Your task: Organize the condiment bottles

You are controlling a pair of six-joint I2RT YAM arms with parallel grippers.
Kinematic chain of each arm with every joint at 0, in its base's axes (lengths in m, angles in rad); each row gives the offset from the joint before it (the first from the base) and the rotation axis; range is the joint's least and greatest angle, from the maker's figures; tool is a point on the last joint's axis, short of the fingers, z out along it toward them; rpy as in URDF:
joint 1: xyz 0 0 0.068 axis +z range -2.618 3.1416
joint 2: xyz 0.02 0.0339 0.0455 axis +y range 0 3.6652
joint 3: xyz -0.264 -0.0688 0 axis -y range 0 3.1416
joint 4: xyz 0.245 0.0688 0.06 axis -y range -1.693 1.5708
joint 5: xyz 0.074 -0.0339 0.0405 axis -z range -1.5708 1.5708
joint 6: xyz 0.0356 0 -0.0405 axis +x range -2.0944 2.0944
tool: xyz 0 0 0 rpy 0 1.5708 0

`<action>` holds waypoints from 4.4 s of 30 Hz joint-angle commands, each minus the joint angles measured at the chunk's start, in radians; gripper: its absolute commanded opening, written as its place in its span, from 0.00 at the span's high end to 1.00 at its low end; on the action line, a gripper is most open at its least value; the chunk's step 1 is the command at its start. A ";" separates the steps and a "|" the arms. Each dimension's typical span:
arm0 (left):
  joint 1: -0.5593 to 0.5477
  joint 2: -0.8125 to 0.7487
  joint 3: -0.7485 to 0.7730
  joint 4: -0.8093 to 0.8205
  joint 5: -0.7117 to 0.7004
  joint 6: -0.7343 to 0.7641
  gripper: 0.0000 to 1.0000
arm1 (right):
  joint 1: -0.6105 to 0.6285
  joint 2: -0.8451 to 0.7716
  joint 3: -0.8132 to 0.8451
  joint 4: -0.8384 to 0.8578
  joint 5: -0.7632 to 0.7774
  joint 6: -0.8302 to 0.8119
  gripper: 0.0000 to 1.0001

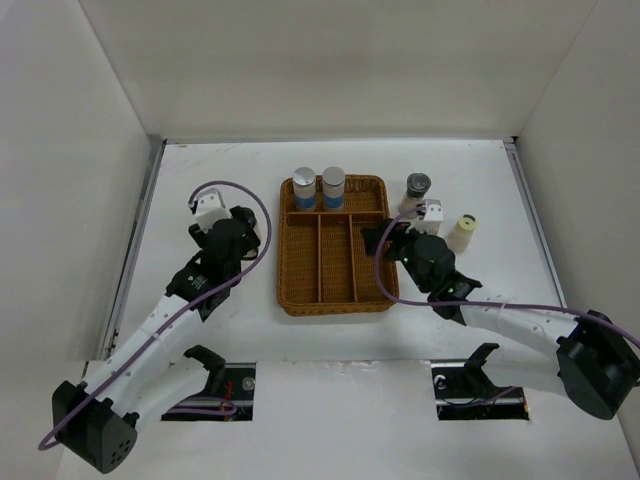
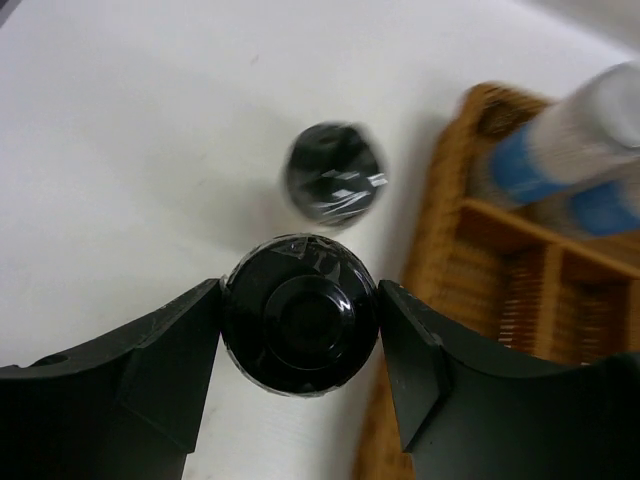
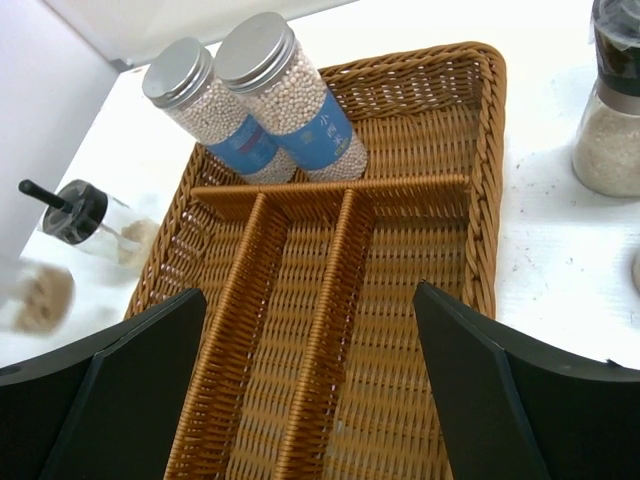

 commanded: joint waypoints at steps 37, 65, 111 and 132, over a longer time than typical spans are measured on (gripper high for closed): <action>-0.198 0.725 0.306 0.516 0.052 0.133 0.32 | -0.032 0.018 0.010 0.024 0.052 0.015 0.00; 0.026 0.370 0.026 0.406 0.024 0.120 0.20 | -0.021 0.052 0.022 0.024 0.044 0.009 0.00; -0.199 0.098 0.076 0.217 -0.072 0.097 0.64 | -0.030 0.060 0.015 0.029 0.024 0.028 0.00; -0.276 0.456 0.098 0.481 0.093 0.076 0.64 | -0.026 0.060 0.019 0.023 0.038 0.015 0.00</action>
